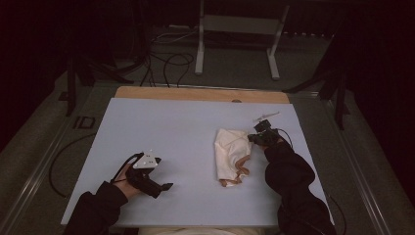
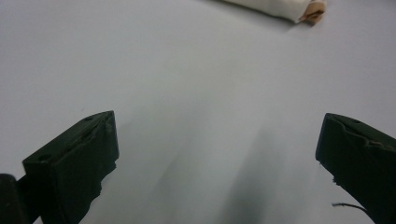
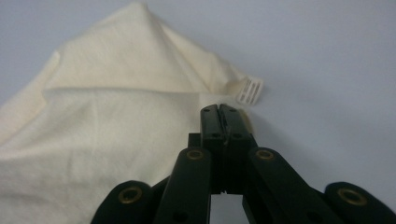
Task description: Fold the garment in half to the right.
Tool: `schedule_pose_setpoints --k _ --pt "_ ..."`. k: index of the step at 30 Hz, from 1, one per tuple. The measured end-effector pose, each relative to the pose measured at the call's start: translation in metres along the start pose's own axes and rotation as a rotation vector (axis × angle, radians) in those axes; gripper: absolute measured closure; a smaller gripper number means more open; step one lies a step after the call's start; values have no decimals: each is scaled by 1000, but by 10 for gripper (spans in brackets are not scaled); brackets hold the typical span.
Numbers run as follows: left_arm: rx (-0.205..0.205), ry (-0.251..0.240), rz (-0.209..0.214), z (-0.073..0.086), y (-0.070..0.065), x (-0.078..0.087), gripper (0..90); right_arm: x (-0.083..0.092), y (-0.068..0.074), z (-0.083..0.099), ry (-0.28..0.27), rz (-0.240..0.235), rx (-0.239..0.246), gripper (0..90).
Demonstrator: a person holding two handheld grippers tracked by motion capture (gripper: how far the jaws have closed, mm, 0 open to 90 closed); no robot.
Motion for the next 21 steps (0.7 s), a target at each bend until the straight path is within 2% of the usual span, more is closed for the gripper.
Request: schedule_pose_setpoints --k 3,11,16,20,21 --pt "18 -4 -17 7 1 2 2 5 8 -9 -35 -8 17 900" --pt "27 -24 -42 9 5 5 2 14 28 -28 -95 -24 67 900" --pt "20 -30 -66 9 5 8 2 25 27 -36 -126 -21 63 900" --pt "22 -35 -85 10 6 10 2 27 16 -35 -121 8 46 900" --pt "20 -32 -89 11 7 11 2 25 9 -31 -107 29 30 900"
Point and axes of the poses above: each handheld gripper's, and its own axes: x roughly backward along the jaws, z roughly out of its underside, y roughly to its left, the point moved 2 cm from there along -x, roughly forward along the jaws, and after that the axes turned 14 degrees about -x, right-handed, at the moved point
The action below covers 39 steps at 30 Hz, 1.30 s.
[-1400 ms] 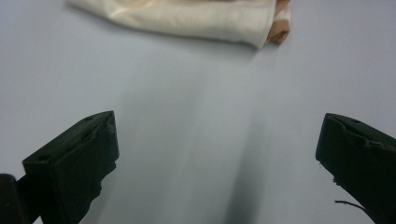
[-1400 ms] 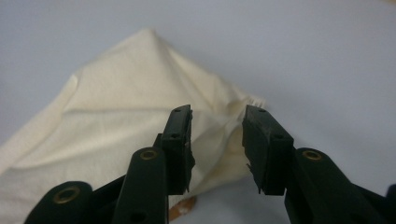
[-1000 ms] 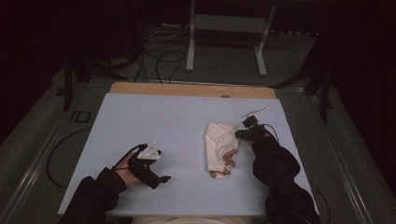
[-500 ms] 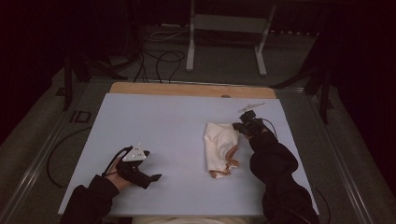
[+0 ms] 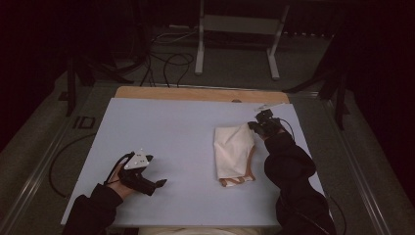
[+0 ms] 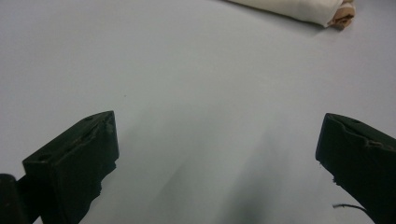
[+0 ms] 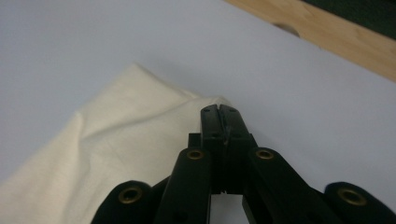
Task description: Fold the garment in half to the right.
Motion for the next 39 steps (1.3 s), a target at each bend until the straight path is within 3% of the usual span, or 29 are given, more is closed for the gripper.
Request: schedule_pose_setpoints --k 6,16,32,39 --pt "12 2 -8 3 2 1 2 -9 -16 13 34 30 -32 900" --pt "8 17 -10 5 3 1 2 -23 -29 25 69 46 -63 900" --pt "7 2 -5 4 4 4 2 -45 -37 40 127 76 -71 899" --pt "6 7 -6 5 3 3 2 -46 -36 40 133 76 -68 896"
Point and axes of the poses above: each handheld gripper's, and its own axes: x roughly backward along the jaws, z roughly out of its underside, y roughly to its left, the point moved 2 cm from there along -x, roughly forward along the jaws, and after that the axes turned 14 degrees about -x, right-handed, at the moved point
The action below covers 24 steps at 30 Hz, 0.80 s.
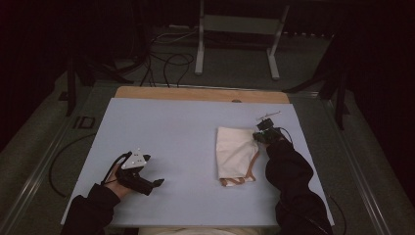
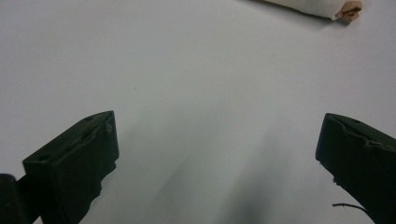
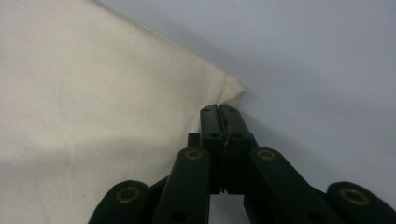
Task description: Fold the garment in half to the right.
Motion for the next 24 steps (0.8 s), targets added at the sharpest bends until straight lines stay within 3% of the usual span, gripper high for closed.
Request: schedule_pose_setpoints --k 8,11,17,24 --pt "0 0 3 0 0 1 2 15 5 -7 -42 -8 24 814" --pt "-3 -3 7 0 0 1 2 21 10 -10 -52 -25 31 733" --pt "-3 0 8 0 0 1 2 28 24 -15 -89 -79 32 464" --pt "-4 0 9 0 0 2 2 29 33 -17 -88 -123 40 297"
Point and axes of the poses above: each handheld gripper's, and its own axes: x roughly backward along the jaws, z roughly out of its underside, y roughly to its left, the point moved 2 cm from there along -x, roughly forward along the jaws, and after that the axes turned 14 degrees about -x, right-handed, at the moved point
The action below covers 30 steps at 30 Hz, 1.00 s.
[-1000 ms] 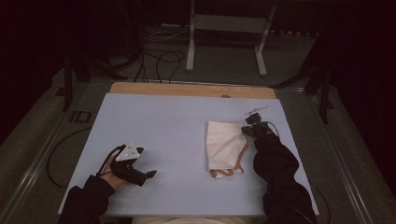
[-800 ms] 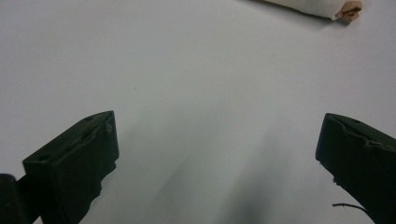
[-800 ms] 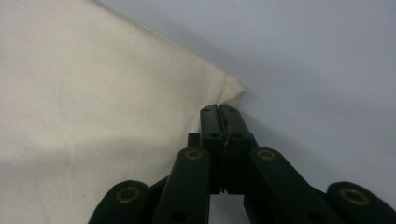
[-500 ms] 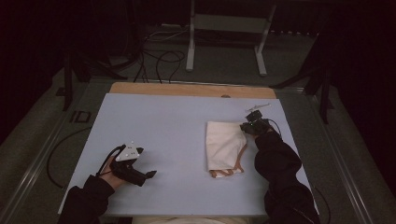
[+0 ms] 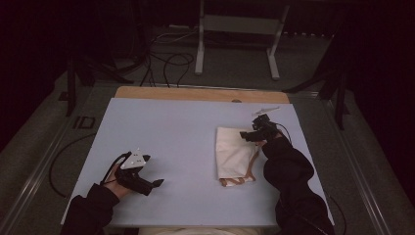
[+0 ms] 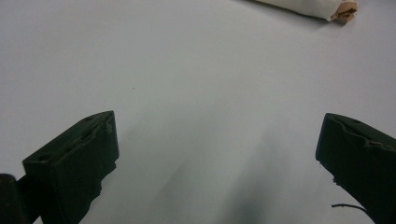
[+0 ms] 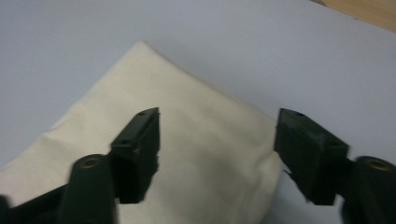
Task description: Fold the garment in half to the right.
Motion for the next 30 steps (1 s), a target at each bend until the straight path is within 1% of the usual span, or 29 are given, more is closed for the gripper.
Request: schedule_pose_setpoints --k 1,3,5,6,7,8,10,13,14,15,18,23,30 --pt "-1 1 1 0 0 0 2 0 3 0 -1 -10 6 267" --pt "-1 2 2 1 0 0 2 -1 5 -1 4 -30 -3 211" --pt "-3 4 2 1 0 0 2 -2 7 -1 7 -48 -8 181" --pt "-3 4 2 1 0 0 2 -2 7 -1 7 -48 -8 181" --pt "-2 4 4 1 0 0 2 -3 10 -2 12 -75 1 138" --pt "-2 4 4 1 0 0 2 -3 10 -2 12 -75 1 138" --pt "-1 3 3 0 0 0 2 -4 14 -3 25 -94 10 136" --pt "-1 4 5 1 0 0 2 -6 19 -6 50 -105 24 133" --pt "-1 4 5 1 0 0 2 -6 19 -6 50 -105 24 133" --pt "0 5 7 1 0 0 2 -6 22 -8 50 -102 34 121" --pt "-1 7 8 1 0 0 2 -6 24 -10 46 -107 38 120" --pt "-4 11 7 2 0 0 2 -2 28 -16 34 -107 53 120" --pt "-7 8 10 1 -1 1 2 4 31 -16 28 -123 78 112"
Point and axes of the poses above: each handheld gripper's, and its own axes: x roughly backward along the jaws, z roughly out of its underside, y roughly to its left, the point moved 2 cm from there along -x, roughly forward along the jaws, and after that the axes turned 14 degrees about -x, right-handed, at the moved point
